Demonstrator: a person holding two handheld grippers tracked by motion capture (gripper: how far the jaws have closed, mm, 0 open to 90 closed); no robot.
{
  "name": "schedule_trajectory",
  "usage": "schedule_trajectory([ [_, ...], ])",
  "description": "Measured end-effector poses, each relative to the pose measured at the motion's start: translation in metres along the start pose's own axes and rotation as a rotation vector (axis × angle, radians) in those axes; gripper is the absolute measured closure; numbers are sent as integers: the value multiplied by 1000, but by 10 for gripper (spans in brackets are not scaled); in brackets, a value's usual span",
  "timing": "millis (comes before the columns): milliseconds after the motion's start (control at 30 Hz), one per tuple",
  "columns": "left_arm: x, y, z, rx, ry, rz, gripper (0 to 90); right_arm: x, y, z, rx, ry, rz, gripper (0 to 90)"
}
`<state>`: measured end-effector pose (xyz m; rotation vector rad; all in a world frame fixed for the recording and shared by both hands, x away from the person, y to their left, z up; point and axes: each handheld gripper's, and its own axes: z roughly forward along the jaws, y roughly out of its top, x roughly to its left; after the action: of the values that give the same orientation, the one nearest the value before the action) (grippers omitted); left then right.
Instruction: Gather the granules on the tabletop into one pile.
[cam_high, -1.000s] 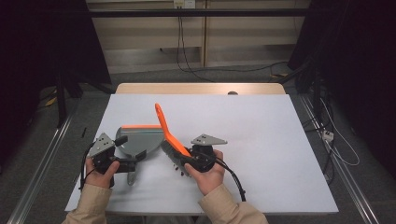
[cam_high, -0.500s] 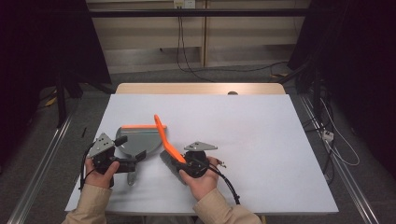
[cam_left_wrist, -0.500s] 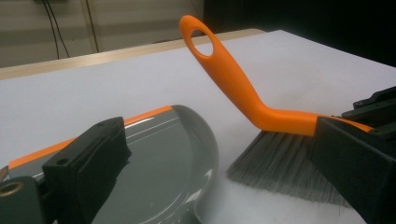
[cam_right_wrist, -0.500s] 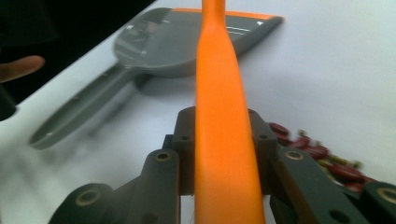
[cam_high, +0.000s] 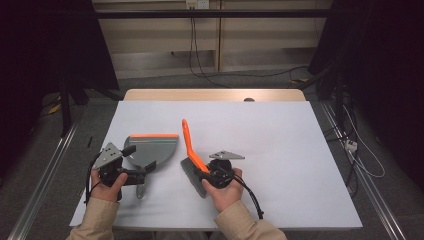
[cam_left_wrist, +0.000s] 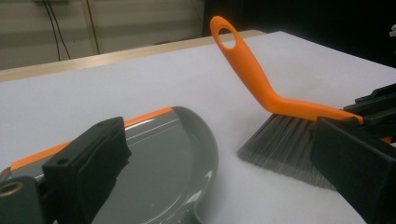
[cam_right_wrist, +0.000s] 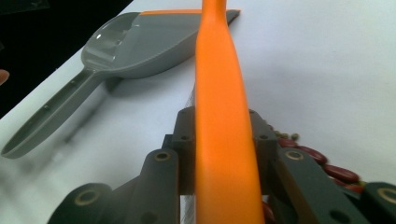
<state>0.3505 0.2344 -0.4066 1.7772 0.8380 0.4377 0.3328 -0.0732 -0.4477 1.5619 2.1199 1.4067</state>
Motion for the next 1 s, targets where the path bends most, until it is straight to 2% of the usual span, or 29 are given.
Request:
schedule_trajectory([
  [433,-1,0,1,2,-2,7,41,-18,-2,-17,-5,-42,39,714],
  [733,-1,0,1,3,-1,7,41,-29,-3,-28,-12,-71,49,714],
  [1000,-2,0,2,5,-5,9,41,-35,-5,-34,-17,-86,65,714],
])
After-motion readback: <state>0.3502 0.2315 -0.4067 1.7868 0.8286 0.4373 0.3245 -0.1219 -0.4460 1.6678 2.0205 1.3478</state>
